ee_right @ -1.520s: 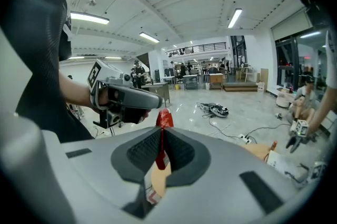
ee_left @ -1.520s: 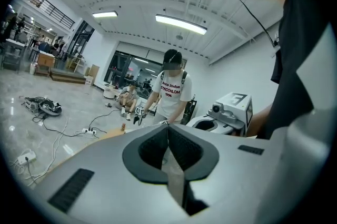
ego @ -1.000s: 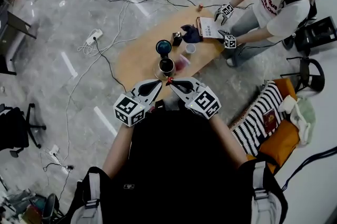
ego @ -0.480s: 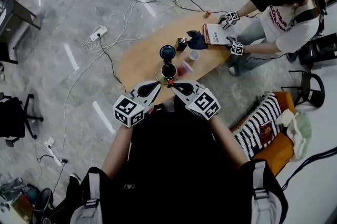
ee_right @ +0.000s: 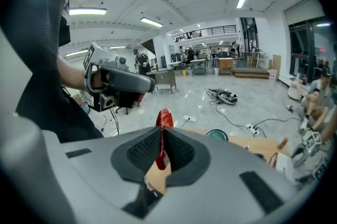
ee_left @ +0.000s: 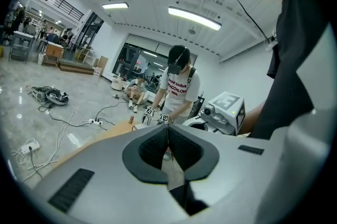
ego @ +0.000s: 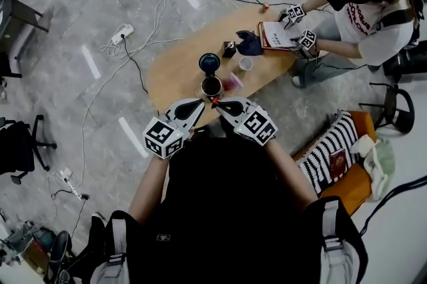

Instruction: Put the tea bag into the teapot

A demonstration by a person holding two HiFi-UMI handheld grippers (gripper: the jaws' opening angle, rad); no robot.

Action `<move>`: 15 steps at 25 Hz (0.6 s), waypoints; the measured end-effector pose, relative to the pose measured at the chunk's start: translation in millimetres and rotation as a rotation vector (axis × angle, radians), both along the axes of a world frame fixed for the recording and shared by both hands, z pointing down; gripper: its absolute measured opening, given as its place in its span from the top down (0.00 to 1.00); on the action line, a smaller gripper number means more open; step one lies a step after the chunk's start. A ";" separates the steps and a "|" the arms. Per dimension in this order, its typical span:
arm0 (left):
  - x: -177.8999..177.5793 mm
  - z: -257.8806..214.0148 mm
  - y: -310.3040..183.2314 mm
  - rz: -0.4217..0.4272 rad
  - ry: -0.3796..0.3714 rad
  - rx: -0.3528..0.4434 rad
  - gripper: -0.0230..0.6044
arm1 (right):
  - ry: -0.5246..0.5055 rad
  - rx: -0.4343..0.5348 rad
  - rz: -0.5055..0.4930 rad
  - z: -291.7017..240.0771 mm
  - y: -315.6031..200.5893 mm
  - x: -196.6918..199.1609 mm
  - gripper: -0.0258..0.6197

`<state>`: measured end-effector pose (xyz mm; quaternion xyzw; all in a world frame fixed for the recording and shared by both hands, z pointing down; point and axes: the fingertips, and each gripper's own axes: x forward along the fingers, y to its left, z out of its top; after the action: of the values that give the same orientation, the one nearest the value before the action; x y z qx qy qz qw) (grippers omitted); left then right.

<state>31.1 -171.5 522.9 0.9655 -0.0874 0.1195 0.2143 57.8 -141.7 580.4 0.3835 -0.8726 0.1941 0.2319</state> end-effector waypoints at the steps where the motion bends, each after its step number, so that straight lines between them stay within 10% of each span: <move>1: 1.5 0.9 -2.3 -0.002 -0.002 -0.002 0.95 | 0.002 -0.011 -0.003 4.6 -1.4 2.2 0.92; 15: 2.5 11.2 -22.2 -0.083 -0.029 -0.028 0.94 | 0.070 -0.220 -0.093 100.6 -22.0 22.6 0.92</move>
<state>33.6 -193.7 534.0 0.9561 -0.1288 0.1259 0.2311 80.4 -163.7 681.0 0.3214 -0.8542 0.2641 0.3118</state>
